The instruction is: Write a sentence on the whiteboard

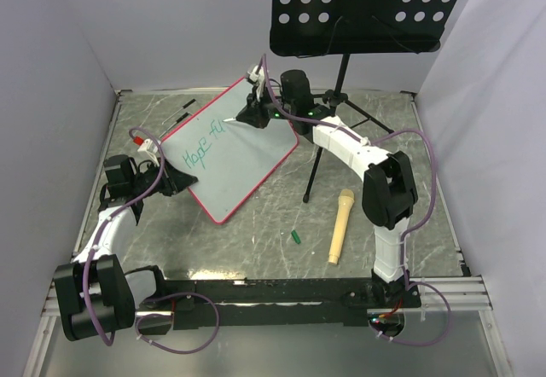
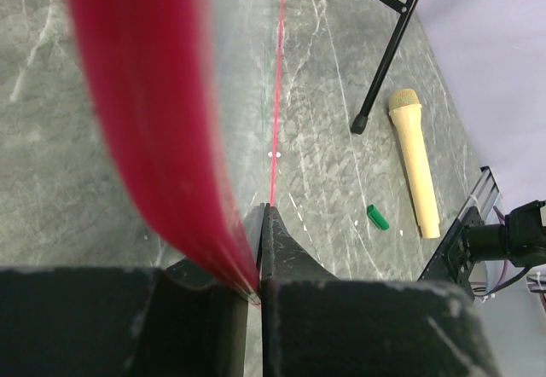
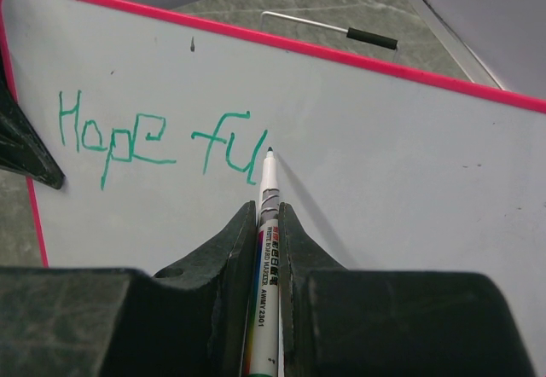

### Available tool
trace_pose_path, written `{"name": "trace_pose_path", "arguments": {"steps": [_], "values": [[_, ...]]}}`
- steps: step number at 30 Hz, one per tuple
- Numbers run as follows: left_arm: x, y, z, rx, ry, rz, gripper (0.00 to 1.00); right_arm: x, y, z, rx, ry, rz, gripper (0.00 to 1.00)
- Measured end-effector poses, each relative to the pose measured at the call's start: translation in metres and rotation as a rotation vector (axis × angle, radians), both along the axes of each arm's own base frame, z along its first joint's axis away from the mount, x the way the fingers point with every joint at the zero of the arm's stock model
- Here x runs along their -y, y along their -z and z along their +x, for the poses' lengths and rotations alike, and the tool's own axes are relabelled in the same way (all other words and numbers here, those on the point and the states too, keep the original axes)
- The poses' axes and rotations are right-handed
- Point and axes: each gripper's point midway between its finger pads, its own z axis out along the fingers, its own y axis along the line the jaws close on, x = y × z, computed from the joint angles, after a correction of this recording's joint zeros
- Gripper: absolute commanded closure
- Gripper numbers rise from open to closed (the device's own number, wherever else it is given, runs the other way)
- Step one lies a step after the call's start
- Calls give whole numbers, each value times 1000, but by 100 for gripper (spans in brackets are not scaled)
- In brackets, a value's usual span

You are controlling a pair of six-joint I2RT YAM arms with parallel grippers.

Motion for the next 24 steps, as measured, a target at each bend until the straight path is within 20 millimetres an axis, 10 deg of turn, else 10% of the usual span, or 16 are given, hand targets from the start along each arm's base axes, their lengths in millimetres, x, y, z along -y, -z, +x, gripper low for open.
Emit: {"name": "trace_pose_path", "arguments": {"steps": [24], "values": [[0,0,0,-3,-1,-2,99,3,10,5,-6,29,-26,100]]}}
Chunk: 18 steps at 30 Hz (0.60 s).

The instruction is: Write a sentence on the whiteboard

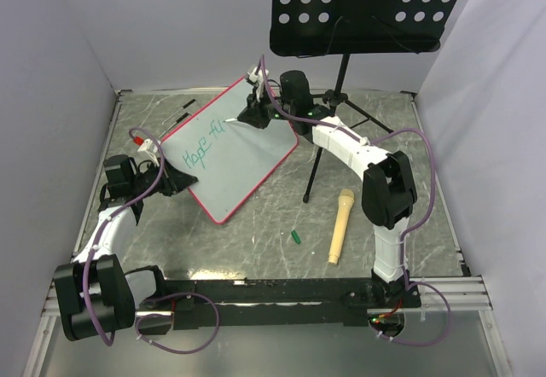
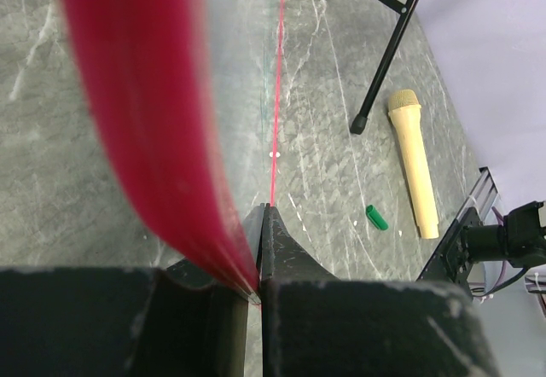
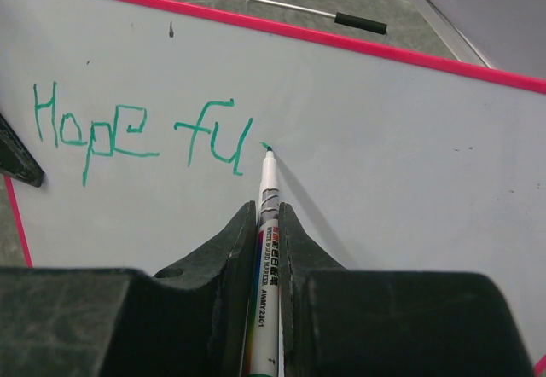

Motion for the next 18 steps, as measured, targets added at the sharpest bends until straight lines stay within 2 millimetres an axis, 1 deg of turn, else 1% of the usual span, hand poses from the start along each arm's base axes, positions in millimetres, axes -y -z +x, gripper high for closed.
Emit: {"name": "trace_pose_path", "arguments": {"steps": [12,18], "values": [[0,0,0,-4,-2,-3,99,2,0,3,3,20,-5,100],[0,0,0,-3,-1,-2,99,2,-7,10,18,36,0,100]]}}
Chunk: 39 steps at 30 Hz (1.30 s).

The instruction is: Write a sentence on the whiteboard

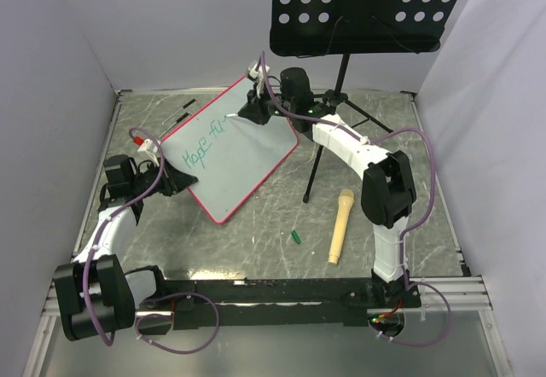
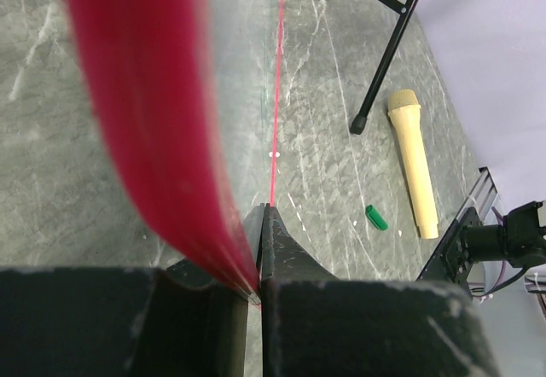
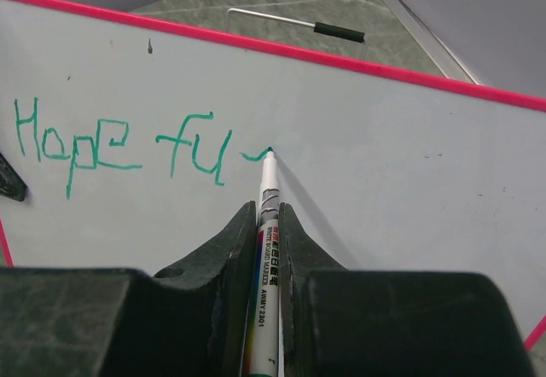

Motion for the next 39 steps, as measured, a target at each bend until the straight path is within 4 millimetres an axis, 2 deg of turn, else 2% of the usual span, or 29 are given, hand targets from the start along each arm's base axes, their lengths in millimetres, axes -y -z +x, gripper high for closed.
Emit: {"name": "trace_pose_path", "arguments": {"steps": [19,39], "values": [[0,0,0,5,2,4,99,-2,-3,-2,0,-12,4,100],[0,0,0,2,1,2,99,-8,4,-12,-33,-70,3,100]]}}
